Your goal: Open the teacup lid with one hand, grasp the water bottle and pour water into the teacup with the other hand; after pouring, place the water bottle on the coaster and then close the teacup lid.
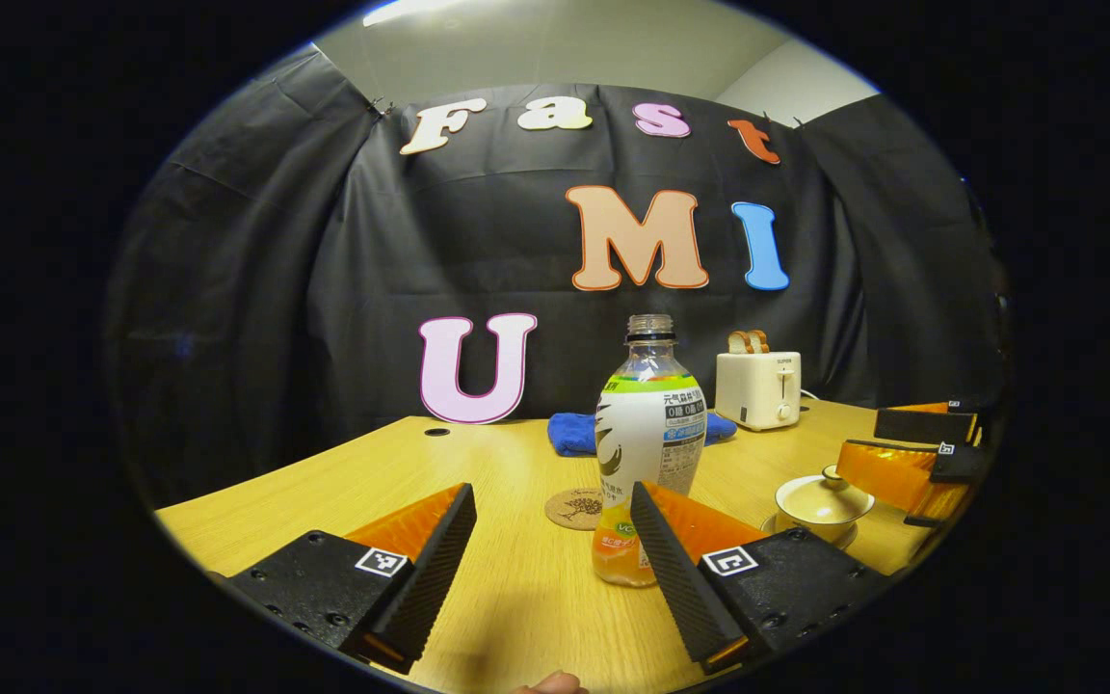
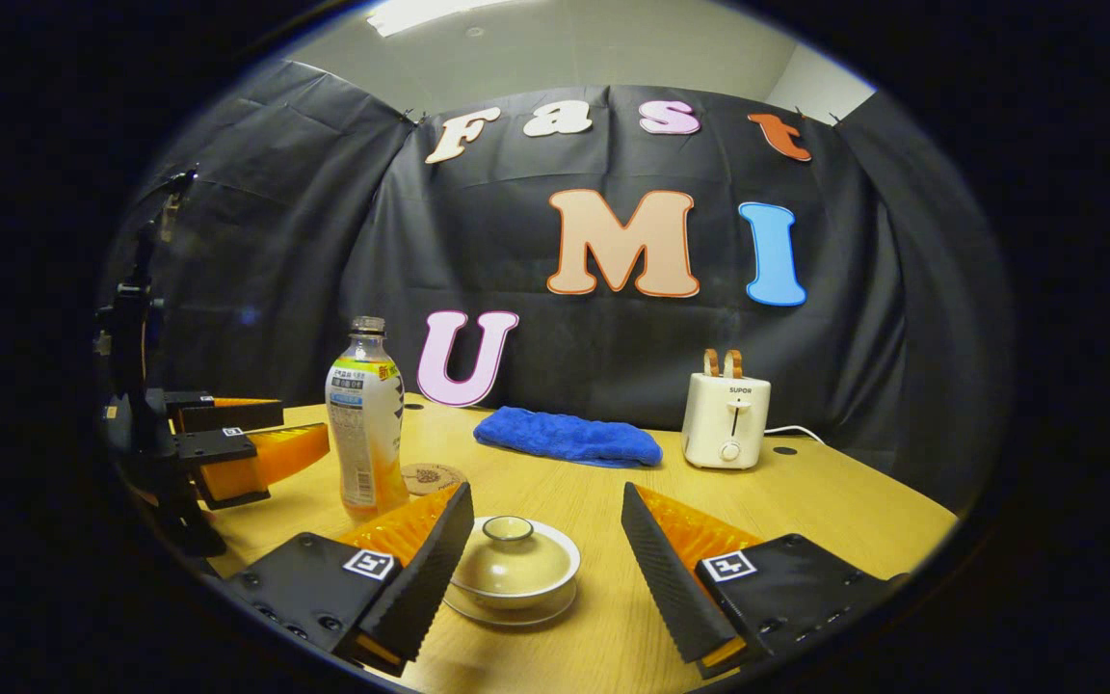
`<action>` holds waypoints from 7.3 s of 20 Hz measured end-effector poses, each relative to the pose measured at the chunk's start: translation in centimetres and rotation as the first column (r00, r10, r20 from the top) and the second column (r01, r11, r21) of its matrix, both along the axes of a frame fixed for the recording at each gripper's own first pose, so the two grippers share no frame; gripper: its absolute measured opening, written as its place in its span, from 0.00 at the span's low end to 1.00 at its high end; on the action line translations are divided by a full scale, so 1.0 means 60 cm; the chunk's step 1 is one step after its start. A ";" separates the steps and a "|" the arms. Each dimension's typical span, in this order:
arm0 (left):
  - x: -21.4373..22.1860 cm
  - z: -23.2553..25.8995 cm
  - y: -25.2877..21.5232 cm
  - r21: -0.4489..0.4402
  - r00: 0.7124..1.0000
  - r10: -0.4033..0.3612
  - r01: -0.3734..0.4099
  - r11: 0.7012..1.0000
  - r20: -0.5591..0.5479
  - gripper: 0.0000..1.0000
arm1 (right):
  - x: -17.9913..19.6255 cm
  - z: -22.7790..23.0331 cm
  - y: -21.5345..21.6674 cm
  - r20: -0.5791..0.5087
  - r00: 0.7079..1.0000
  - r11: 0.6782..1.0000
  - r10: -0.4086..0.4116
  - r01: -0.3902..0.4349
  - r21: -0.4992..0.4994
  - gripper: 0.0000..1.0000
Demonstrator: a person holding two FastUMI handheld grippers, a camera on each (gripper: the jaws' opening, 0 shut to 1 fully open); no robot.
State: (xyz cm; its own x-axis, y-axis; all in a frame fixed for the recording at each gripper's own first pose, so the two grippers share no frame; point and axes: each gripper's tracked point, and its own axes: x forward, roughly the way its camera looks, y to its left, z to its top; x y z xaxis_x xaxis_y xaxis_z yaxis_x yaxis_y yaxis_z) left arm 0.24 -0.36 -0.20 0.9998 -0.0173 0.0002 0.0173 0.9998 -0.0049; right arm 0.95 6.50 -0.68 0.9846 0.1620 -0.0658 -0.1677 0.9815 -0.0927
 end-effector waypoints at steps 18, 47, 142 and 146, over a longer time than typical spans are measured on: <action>0.002 -0.001 0.004 -0.001 1.000 0.014 -0.014 1.000 -0.002 0.95 | 0.028 -0.053 0.040 -0.167 0.985 0.997 0.039 -0.049 -0.057 0.49; -0.025 -0.004 -0.033 -0.005 0.996 -0.087 0.087 0.996 -0.026 0.95 | 0.013 0.041 -0.006 -0.046 0.997 0.989 0.064 -0.057 0.137 0.29; 0.074 -0.035 -0.096 0.967 0.969 -0.117 0.197 -0.162 -0.217 0.56 | -0.049 0.152 -0.189 0.027 0.998 0.981 -0.061 0.055 0.183 0.29; 0.074 -0.019 -0.095 0.953 0.971 -0.114 0.175 -0.248 -0.208 0.55 | -0.049 0.153 -0.185 0.027 0.998 0.983 -0.057 0.052 0.176 0.31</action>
